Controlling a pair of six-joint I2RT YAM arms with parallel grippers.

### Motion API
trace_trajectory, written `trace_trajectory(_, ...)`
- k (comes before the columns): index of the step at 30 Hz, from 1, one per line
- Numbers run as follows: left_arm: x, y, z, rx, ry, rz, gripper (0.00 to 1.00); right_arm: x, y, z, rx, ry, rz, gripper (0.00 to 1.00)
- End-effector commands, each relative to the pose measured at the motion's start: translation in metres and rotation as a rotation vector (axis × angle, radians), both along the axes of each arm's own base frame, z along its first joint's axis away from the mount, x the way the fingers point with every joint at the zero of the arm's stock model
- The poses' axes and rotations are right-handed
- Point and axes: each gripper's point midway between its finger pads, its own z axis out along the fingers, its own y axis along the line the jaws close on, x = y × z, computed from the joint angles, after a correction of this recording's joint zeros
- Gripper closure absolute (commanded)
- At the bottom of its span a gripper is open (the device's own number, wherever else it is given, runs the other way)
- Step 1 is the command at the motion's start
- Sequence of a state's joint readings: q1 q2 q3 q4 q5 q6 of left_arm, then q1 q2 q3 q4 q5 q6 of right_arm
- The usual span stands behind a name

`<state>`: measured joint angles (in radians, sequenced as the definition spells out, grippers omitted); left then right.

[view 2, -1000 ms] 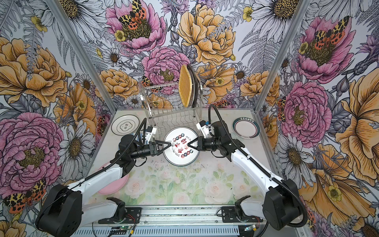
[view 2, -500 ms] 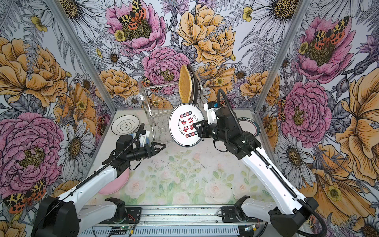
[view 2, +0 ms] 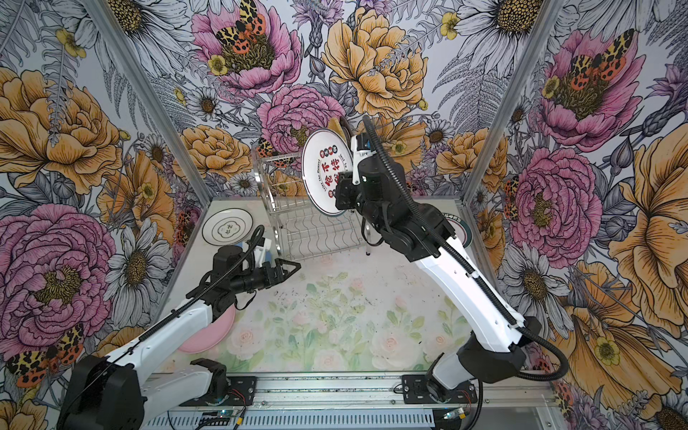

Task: Load plates into a dish rack
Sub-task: Place the plate on the dish rack.

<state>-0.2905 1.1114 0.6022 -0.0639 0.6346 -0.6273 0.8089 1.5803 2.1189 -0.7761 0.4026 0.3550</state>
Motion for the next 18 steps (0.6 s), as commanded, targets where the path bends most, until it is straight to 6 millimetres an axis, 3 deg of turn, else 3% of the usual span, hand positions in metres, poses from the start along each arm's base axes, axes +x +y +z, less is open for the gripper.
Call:
trace_trajectory(1,0.007,0.000,0.006,0.025,-0.037,0.006,0.06,0.015,-0.006,0.032,-0.089,-0.133,-0.164,1.00)
trace_trajectory(8,0.007,-0.002,0.002,0.028,-0.029,0.001,0.06,0.058,0.011,0.037,-0.154,-0.194,-0.307,1.00)
trace_trajectory(18,0.007,-0.005,-0.003,0.025,-0.017,-0.010,0.05,0.111,0.025,-0.007,-0.200,-0.158,-0.382,1.00)
